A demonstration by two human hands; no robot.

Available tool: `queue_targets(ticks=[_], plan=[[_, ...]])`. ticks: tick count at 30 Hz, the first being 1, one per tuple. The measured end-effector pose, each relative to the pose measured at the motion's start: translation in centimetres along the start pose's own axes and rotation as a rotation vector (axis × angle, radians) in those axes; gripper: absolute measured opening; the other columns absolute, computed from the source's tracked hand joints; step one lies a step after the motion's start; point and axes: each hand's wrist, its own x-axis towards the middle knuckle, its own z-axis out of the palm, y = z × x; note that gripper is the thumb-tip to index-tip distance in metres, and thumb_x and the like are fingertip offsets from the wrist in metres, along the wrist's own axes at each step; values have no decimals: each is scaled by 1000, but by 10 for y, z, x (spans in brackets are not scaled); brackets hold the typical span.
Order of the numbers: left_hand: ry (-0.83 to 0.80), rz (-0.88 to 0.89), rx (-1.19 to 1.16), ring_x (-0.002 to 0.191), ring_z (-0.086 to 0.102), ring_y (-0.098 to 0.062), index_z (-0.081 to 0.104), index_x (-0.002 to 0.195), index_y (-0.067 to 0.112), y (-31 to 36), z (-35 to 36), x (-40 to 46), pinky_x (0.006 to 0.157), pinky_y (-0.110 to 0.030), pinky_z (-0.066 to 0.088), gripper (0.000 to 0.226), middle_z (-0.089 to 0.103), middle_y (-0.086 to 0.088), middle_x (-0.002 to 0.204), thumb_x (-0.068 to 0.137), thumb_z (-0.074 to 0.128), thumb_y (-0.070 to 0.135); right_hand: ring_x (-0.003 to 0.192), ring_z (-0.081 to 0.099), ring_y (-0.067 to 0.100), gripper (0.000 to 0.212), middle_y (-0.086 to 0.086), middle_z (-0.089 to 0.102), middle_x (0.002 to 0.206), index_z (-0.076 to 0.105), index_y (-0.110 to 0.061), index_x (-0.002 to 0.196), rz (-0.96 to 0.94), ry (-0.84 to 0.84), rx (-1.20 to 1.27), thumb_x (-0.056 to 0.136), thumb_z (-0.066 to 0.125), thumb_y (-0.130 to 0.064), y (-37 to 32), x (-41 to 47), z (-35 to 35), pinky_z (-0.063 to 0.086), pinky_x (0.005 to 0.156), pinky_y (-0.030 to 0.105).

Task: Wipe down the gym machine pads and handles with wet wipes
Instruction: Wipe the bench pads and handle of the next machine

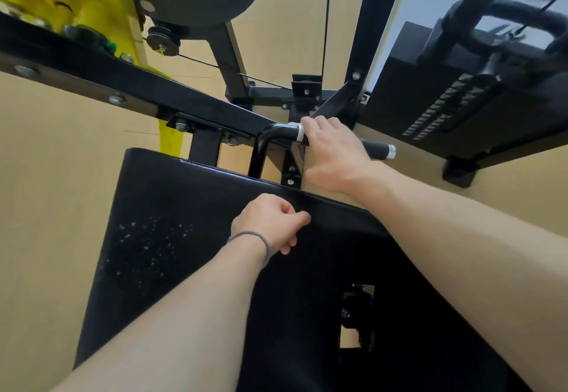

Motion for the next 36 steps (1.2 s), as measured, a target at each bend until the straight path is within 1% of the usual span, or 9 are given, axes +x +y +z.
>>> queue_targets(ticks=[6, 13, 19, 23, 27, 29, 32, 34, 36], plan=[[-24, 13, 65, 46, 65, -5, 61, 60, 22, 4, -3, 1, 70, -30, 57, 39, 68, 9, 54, 88, 59, 50, 83, 60, 21, 13, -5, 61, 85, 53, -24, 88, 92, -15, 124, 83, 64, -26, -2, 35, 5, 49, 70, 36], [-52, -1, 61, 45, 62, -4, 61, 61, 22, 4, -5, 1, 74, -33, 59, 36, 68, 8, 54, 87, 60, 47, 73, 65, 18, 28, -3, 69, 77, 66, -24, 81, 109, -280, 209, 70, 78, -47, 14, 51, -7, 55, 67, 36], [-43, -2, 60, 44, 62, -4, 59, 60, 22, 4, -5, 1, 73, -33, 60, 35, 68, 8, 53, 85, 59, 45, 66, 52, 19, 16, -3, 58, 78, 56, -18, 94, 79, 317, 0, 87, 70, -23, 13, 21, 32, 41, 62, 33], [-50, 1, 54, 45, 62, -3, 63, 63, 23, 3, -4, 3, 73, -33, 60, 35, 67, 8, 53, 89, 59, 46, 91, 52, 24, 43, 5, 57, 102, 53, -15, 113, 201, 428, 16, 76, 74, -8, 24, -15, 52, 47, 90, 37], [-55, 0, 47, 45, 61, -4, 64, 65, 23, 4, -4, 4, 74, -35, 61, 34, 67, 8, 53, 89, 60, 46, 109, 48, 26, 63, 5, 55, 117, 46, -14, 130, 271, 337, 58, 73, 71, -8, 15, -30, 43, 39, 110, 39], [-62, -4, 45, 45, 61, -4, 65, 66, 22, 3, -3, 5, 75, -35, 61, 34, 67, 7, 53, 89, 60, 47, 104, 48, 25, 69, 4, 56, 112, 41, -17, 138, 284, 246, 77, 75, 70, -11, 9, -21, 24, 39, 103, 38], [-65, -10, 46, 44, 61, -4, 66, 67, 22, 3, -2, 6, 74, -35, 61, 34, 68, 7, 54, 90, 61, 47, 101, 49, 25, 108, 4, 52, 103, 11, -22, 160, 393, 22, 258, 74, 76, -11, 18, 8, -8, 47, 94, 41], [-56, -8, 53, 44, 61, -3, 65, 66, 22, 3, -2, 7, 74, -34, 61, 34, 68, 8, 54, 90, 61, 47, 113, 49, 29, 106, 7, 54, 117, 23, -21, 157, 406, -181, 264, 69, 82, -17, 31, 28, -25, 50, 94, 43], [-53, -6, 56, 43, 61, -3, 65, 66, 22, 3, -2, 7, 73, -33, 60, 34, 68, 8, 54, 89, 61, 47, 112, 45, 29, 72, 8, 54, 113, 52, -24, 133, 350, -384, 115, 68, 83, -25, 38, 34, -31, 49, 88, 40]])
